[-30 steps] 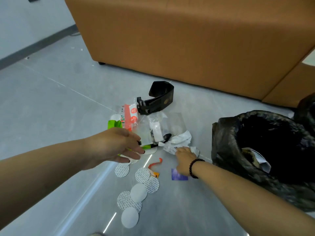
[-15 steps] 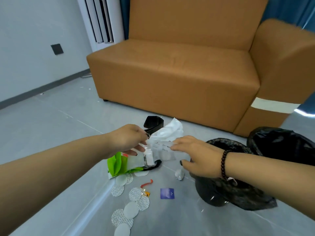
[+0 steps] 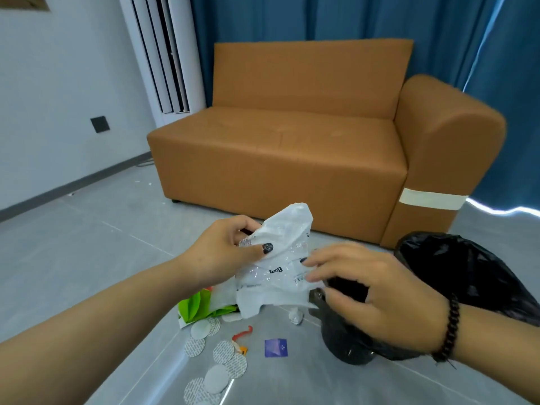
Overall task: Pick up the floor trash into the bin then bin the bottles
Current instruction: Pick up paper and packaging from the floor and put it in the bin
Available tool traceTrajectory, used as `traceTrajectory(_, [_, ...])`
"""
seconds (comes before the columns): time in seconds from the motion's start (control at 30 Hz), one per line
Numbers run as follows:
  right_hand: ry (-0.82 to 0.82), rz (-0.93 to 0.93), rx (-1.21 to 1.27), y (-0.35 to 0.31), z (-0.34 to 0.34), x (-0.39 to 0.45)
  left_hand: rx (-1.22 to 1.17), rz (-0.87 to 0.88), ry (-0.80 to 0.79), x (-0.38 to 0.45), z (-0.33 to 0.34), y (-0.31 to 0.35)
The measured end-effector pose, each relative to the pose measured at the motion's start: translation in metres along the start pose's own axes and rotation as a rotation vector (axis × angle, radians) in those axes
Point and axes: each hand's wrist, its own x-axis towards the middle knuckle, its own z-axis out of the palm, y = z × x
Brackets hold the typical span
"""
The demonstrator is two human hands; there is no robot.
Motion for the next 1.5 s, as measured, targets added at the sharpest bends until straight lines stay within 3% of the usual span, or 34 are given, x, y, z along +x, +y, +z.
traceTrajectory(0.1, [0.276, 0.122, 0.054, 0.002, -0.017, 0.012, 0.025, 0.060, -0.078, -0.006, -0.004, 0.007])
traceTrajectory(0.17, [0.342, 0.248, 0.195, 0.002, -0.023, 0.021, 0.008, 0.088, -0.161, -0.011, -0.003, 0.012])
traceTrajectory(0.27, [0.287, 0.390, 0.480, -0.005, -0.023, 0.032, -0.083, 0.132, -0.243, -0.017, 0.002, 0.019])
traceTrajectory(0.33, [0.306, 0.376, 0.522, -0.013, -0.021, 0.032, -0.127, 0.133, -0.239, -0.017, 0.003, 0.021])
traceTrajectory(0.57, [0.367, 0.176, 0.277, -0.009, -0.012, 0.027, -0.216, 0.003, -0.269, -0.014, 0.003, 0.014])
traceTrajectory(0.73, [0.286, 0.141, 0.349, -0.004, -0.003, 0.026, -0.331, -0.045, -0.277, -0.016, -0.004, 0.010])
traceTrajectory(0.93, [0.248, 0.237, 0.477, 0.000, 0.000, 0.030, -0.276, 0.035, -0.199, -0.017, -0.005, 0.008])
traceTrajectory(1.07, [0.247, 0.396, 0.570, 0.001, -0.004, 0.033, -0.271, 0.060, -0.190, -0.016, -0.001, 0.010])
traceTrajectory(1.3, [0.345, 0.141, 0.307, -0.003, -0.004, 0.033, -0.303, -0.052, -0.254, -0.016, 0.006, 0.012])
traceTrajectory(1.4, [0.346, -0.043, 0.184, -0.003, 0.000, 0.032, -0.330, -0.078, -0.222, -0.016, 0.010, 0.013])
traceTrajectory(1.5, [0.325, -0.089, 0.130, -0.001, 0.001, 0.033, -0.319, -0.061, -0.174, -0.014, 0.012, 0.011])
